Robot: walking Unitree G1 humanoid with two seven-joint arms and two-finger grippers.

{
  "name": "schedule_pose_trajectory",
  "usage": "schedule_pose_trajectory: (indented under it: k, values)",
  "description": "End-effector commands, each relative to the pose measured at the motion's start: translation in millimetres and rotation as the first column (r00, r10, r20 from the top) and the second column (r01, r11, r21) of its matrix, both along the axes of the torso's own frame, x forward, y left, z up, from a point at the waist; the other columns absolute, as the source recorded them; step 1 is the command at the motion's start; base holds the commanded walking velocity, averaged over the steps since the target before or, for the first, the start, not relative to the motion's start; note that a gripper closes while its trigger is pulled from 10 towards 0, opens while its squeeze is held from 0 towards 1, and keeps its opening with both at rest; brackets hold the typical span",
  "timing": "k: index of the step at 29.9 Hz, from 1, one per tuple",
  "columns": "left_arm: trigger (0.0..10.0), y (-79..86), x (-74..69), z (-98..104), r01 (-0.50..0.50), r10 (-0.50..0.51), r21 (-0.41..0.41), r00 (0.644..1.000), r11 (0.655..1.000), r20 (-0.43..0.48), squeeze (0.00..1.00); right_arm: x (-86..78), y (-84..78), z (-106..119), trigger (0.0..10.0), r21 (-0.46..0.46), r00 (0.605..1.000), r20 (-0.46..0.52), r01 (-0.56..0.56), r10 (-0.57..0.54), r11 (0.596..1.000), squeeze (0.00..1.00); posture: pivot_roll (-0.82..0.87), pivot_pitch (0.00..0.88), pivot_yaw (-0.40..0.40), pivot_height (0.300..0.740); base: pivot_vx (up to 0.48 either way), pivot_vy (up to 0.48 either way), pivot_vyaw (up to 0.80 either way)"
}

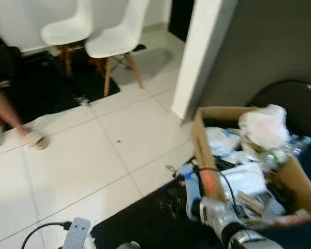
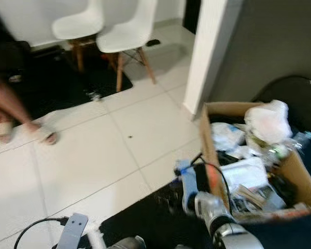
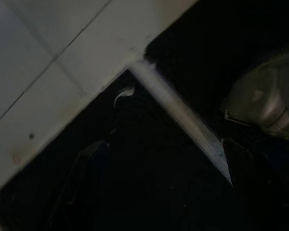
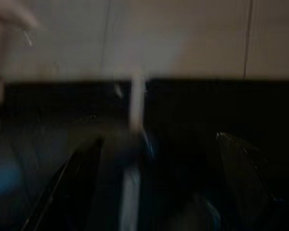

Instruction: Picking trash to rubbish bin

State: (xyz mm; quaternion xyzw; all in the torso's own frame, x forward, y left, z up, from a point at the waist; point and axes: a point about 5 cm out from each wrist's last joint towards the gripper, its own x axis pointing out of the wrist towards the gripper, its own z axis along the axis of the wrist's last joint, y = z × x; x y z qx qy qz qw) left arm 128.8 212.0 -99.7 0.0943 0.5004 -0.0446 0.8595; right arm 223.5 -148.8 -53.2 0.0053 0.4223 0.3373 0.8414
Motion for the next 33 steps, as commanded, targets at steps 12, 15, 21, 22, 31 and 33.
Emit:
schedule_pose_trajectory:
  k: [12, 15, 21, 22, 31, 33]
  values:
    - [10.0, 1.8, -7.6, -2.7, 0.026, -0.026, 0.017, 0.999, 1.0, -0.044, 0.0, -96.7, -51.7, -48.9, 10.0, -0.401, 0.952, -0.281, 0.0, -0.123, 0.916, 0.0, 0.14, 0.018, -0.014, 0.74, 0.0, 0.0, 0.78]
    - [10.0, 1.9, -8.8, -3.1, 0.029, -0.028, 0.019, 0.998, 0.999, -0.049, 0.0, -118.5, -59.1, -55.1, 10.0, -0.459, 0.928, -0.318, 0.03, -0.195, 0.888, 0.0, 0.14, 0.018, -0.014, 0.74, 0.0, 0.0, 0.78]
    - [10.0, 2.4, -9.3, -3.1, 0.037, -0.036, 0.024, 0.998, 0.999, -0.051, 0.0, -134.1, -61.0, -59.3, 10.0, -0.499, 0.908, -0.335, 0.055, -0.251, 0.865, 0.0, 0.14, 0.027, -0.006, 0.74, 0.0, 0.0, 0.78]
    - [10.0, 2.3, -9.2, -3.1, 0.04, -0.038, 0.024, 0.998, 0.999, -0.052, 0.0, -134.0, -60.7, -59.3, 10.0, -0.497, 0.908, -0.334, 0.059, -0.254, 0.866, 0.0, 0.14, 0.027, -0.006, 0.74, 0.0, 0.0, 0.78]
    - [10.0, -2.8, -6.0, -3.1, 0.064, -0.063, 0.02, 0.997, 0.998, -0.048, 0.0, -127.7, -59.9, -58.6, 10.0, -0.531, 0.921, -0.295, 0.063, -0.254, 0.845, 0.0, 0.13, 0.028, -0.007, 0.74, 0.0, 0.0, 0.78]
    - [10.0, -3.6, -5.4, -3.0, 0.065, -0.064, 0.019, 0.997, 0.998, -0.046, 0.0, -127.1, -60.3, -58.4, 10.0, -0.537, 0.924, -0.292, 0.055, -0.247, 0.842, 0.0, 0.13, 0.028, -0.007, 0.74, 0.0, 0.0, 0.78]
